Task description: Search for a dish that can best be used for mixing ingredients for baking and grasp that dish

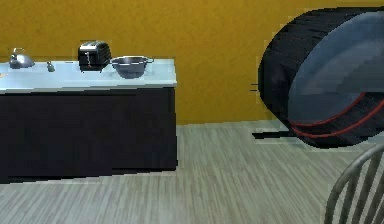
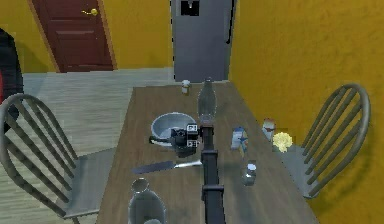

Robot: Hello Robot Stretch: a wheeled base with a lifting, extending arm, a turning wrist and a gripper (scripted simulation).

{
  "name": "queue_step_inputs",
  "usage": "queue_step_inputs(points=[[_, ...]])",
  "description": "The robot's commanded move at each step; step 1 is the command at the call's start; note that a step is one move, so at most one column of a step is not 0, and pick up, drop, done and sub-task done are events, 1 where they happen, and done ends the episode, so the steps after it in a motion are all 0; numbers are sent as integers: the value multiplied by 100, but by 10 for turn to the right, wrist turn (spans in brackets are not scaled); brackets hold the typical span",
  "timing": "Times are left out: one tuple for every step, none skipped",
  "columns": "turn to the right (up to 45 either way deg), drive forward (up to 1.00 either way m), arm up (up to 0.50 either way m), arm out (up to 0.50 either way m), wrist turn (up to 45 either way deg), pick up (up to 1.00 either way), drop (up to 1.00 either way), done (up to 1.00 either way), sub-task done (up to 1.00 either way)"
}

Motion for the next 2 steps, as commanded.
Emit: queue_step_inputs(points=[[0,0,10,0,0,0,0,0,0],[0,0,0,0,0,0,0,100,0]])
